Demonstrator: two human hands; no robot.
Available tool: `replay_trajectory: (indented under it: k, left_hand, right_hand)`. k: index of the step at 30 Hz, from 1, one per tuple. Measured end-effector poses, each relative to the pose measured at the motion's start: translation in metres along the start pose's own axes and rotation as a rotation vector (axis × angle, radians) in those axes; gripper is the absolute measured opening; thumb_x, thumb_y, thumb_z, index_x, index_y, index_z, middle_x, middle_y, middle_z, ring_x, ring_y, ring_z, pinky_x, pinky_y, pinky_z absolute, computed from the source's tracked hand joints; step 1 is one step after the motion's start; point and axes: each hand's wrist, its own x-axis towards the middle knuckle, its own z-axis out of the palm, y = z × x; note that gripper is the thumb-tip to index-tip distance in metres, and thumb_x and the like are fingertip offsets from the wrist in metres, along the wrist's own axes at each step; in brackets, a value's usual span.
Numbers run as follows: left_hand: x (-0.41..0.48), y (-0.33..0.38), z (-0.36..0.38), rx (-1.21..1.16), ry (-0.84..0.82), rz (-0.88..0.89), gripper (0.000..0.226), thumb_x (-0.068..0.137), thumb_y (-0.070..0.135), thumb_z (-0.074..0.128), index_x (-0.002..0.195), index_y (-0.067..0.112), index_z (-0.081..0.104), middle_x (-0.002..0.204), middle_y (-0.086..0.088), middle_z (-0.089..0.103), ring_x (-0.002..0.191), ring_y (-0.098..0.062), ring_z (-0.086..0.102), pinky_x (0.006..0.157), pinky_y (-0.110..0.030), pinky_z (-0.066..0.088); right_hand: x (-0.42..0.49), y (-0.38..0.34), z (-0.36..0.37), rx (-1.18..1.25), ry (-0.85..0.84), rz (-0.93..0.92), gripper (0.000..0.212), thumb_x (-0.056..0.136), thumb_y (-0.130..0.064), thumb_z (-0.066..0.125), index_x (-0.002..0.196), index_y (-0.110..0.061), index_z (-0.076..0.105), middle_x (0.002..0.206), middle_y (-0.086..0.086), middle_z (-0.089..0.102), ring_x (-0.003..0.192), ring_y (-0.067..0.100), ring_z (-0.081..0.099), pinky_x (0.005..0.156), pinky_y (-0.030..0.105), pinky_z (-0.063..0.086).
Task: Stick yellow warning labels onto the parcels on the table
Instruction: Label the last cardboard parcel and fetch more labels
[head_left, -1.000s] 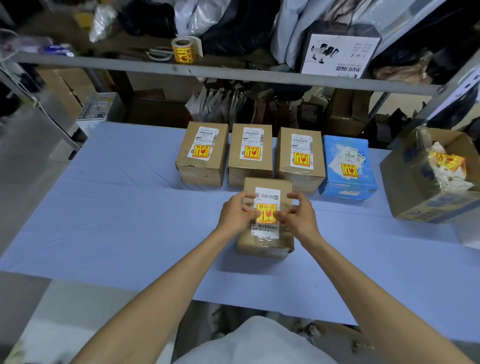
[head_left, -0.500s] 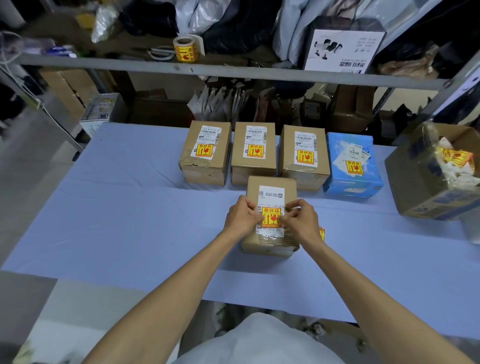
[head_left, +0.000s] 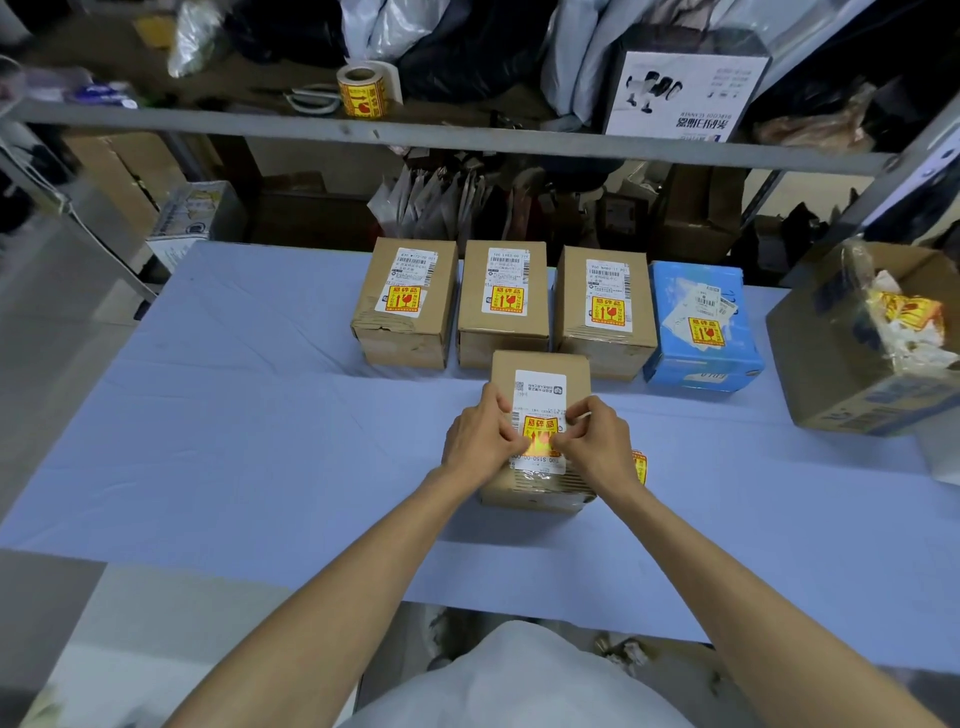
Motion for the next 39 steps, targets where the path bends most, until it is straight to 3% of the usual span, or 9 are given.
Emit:
replay_trajectory:
  k: [5,11,15,18,22,27,32,36,39]
  left_hand:
    - [0.0,-0.002,-0.007,-0.127,0.073,-0.065,0.056,0.062,0.029,0.086,0.096,0.017,0.042,0.078,0.006,0.053,0.076,-0.017,0.056,0.07,-0.038,0.046]
    - [-0.001,0.004,0.0,-0.217,0.007,0.036,0.051,0.063,0.014,0.085,0.101,0.019,0.051,0.085,0.008,0.069,0.085,-0.011,0.062,0.075,-0.028,0.047]
    - [-0.002,0.001,0.002,-0.226,0.032,0.046,0.053,0.06,0.015,0.085,0.104,0.021,0.057,0.083,0.011,0.072,0.089,-0.007,0.065,0.083,-0.031,0.05]
    - [-0.001,-0.006,-0.005,-0.206,0.054,0.018,0.054,0.058,0.015,0.086,0.105,0.022,0.06,0.082,0.013,0.072,0.094,-0.008,0.065,0.085,-0.032,0.048]
    - [0.001,-0.005,-0.011,-0.186,0.043,0.01,0.053,0.058,0.017,0.087,0.103,0.023,0.061,0.079,0.015,0.07,0.088,-0.008,0.064,0.08,-0.029,0.048]
    - [0.004,0.004,-0.002,-0.19,0.017,0.041,0.035,0.066,0.011,0.08,0.094,0.021,0.064,0.081,0.009,0.068,0.082,-0.008,0.065,0.076,-0.03,0.052]
    - [0.008,0.003,-0.004,-0.298,-0.001,-0.029,0.016,0.079,0.004,0.062,0.089,0.016,0.065,0.082,0.004,0.061,0.075,-0.008,0.055,0.066,-0.017,0.043]
    - [0.015,0.006,-0.015,-0.632,-0.061,-0.255,0.03,0.086,-0.01,0.037,0.102,0.01,0.052,0.087,0.001,0.052,0.075,-0.01,0.046,0.064,-0.021,0.038]
    - [0.019,0.011,-0.021,-0.627,-0.128,-0.213,0.035,0.088,-0.015,0.034,0.109,0.01,0.046,0.092,0.0,0.05,0.082,-0.01,0.047,0.072,-0.021,0.042]
  right_hand:
    - [-0.002,0.004,0.002,-0.035,0.048,-0.044,0.031,0.076,-0.01,0.076,0.098,-0.009,0.055,0.093,0.01,0.068,0.086,0.022,0.061,0.058,0.025,0.039]
    - [-0.002,0.006,0.001,0.01,0.04,-0.224,0.034,0.071,-0.002,0.077,0.099,-0.017,0.065,0.087,-0.001,0.068,0.081,0.014,0.063,0.074,0.038,0.054]
    - [-0.006,0.015,0.007,-0.065,-0.106,-0.398,0.029,0.073,-0.011,0.079,0.1,-0.019,0.077,0.107,-0.002,0.073,0.105,0.01,0.061,0.089,0.037,0.052]
    - [-0.005,0.034,0.003,-0.167,-0.072,-0.477,0.025,0.08,-0.019,0.075,0.105,-0.019,0.075,0.113,-0.005,0.071,0.118,0.011,0.058,0.095,0.036,0.051]
    - [-0.004,0.034,-0.005,-0.251,0.037,-0.453,0.021,0.083,-0.024,0.072,0.104,-0.02,0.076,0.114,-0.007,0.07,0.12,0.012,0.057,0.09,0.029,0.048]
    - [0.002,0.019,0.002,-0.301,-0.144,-0.498,0.034,0.079,-0.031,0.074,0.112,-0.023,0.072,0.126,-0.006,0.064,0.128,0.017,0.048,0.097,0.035,0.047]
    - [0.003,0.024,-0.015,-0.381,-0.08,-0.444,0.025,0.084,-0.035,0.07,0.108,-0.031,0.073,0.125,-0.017,0.063,0.129,0.01,0.045,0.085,0.026,0.044]
    - [-0.001,0.023,-0.019,-0.395,0.061,-0.361,0.02,0.088,-0.033,0.065,0.105,-0.028,0.074,0.125,-0.016,0.063,0.121,0.019,0.049,0.077,0.034,0.048]
    - [0.002,0.008,-0.012,-0.401,0.064,-0.324,0.021,0.091,-0.027,0.061,0.105,-0.019,0.074,0.12,-0.006,0.067,0.117,0.018,0.048,0.074,0.031,0.043]
